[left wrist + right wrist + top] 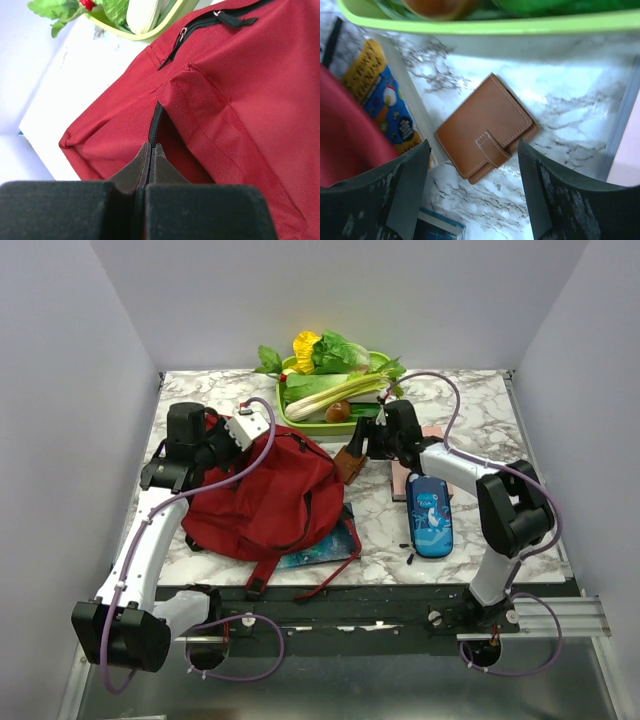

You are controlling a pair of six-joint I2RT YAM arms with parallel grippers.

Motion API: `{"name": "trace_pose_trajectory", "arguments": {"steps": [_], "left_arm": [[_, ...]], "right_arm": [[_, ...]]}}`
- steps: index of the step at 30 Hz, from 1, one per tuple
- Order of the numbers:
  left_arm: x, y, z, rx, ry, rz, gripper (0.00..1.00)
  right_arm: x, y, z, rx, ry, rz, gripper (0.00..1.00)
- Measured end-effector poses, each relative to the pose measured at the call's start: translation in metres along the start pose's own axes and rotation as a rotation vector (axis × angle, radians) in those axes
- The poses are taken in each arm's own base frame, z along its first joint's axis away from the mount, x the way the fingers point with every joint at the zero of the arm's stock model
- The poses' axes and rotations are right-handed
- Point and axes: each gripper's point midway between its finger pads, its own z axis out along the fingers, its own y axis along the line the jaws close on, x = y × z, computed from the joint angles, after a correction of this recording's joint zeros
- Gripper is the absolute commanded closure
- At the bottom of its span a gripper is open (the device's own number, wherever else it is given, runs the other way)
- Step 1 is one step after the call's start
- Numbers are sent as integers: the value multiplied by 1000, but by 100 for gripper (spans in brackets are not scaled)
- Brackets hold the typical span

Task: Pack the student bag
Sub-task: Place the student bag at the center of the board, then pick up the personal item from the center of the board.

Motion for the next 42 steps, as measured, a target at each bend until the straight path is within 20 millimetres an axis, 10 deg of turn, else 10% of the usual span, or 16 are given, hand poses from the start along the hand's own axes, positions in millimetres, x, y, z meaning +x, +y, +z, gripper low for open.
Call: {"name": "trace_pose_trajectory", "arguments": {"steps": [18, 28, 34, 42], "left_arm": [[39, -13, 22, 55, 80, -52, 100], [39, -16, 24, 68, 70, -34, 100], [38, -16, 24, 69, 65, -31, 100], [37, -17, 26, 74, 55, -33, 100]], "right_arm": [[43, -42, 41, 206, 113, 124, 22], [43, -41, 49, 248, 99, 174, 55], [43, -45, 49, 293, 89, 219, 99], [47, -40, 35, 299, 78, 243, 99]]}}
